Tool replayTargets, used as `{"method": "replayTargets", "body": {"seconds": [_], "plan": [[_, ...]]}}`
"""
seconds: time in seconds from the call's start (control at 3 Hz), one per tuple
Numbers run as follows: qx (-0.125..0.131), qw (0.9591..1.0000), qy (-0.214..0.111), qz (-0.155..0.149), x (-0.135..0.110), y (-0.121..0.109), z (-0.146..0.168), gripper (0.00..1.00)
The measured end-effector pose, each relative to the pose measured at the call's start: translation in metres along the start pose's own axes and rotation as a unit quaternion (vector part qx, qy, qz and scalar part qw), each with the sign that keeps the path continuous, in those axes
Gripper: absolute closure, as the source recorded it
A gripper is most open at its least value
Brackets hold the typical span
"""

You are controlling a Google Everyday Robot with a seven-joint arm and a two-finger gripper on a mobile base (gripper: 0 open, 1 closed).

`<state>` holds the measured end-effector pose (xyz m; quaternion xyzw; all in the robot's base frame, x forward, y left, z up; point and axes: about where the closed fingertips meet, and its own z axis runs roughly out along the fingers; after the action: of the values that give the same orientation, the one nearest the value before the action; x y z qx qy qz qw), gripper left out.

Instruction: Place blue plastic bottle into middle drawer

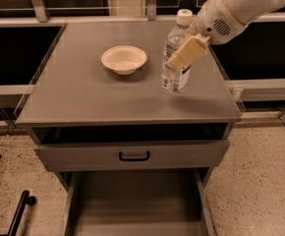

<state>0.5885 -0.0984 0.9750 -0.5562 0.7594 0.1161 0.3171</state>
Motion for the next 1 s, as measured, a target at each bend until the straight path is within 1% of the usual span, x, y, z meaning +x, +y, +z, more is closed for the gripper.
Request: {"method": "replayTargets", "body": {"seconds": [0.33,0.67,1.0], "plan": [[-0.002,1.0000,-0.007,-0.003,-0.001,-0.001,-0.005,1.00],[-0.035,0.9985,-0.022,-0.037,0.007,0.016,-0.025,1.00],[-0.060,0.9960,-0.022,-0.062,0.017,0.034,-0.043,1.00]]}}
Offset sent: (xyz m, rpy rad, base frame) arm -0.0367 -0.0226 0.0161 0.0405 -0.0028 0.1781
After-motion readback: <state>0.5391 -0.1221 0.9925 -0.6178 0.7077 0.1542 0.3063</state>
